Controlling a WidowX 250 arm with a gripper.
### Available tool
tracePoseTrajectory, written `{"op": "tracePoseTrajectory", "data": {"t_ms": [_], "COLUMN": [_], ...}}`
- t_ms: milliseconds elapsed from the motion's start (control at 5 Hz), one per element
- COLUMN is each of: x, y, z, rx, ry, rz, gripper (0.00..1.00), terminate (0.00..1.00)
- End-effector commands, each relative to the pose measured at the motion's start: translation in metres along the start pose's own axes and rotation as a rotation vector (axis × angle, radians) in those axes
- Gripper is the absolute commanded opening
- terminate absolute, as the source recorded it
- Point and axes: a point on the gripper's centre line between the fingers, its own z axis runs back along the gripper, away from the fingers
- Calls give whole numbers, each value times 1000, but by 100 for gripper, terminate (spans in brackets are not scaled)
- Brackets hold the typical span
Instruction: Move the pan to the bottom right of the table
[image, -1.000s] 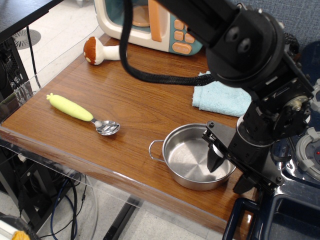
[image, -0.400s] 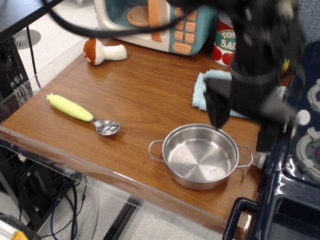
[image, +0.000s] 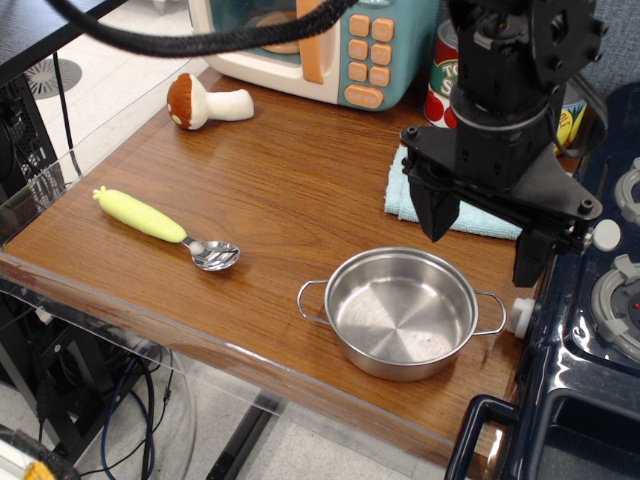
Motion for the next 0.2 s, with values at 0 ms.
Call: {"op": "tracePoseTrajectory", "data": {"t_ms": [0], "x": [-1], "y": [7], "z": [15], "rx": [-7], "ry": [-48], "rz": [-6], "gripper": [100], "terminate": [100]}}
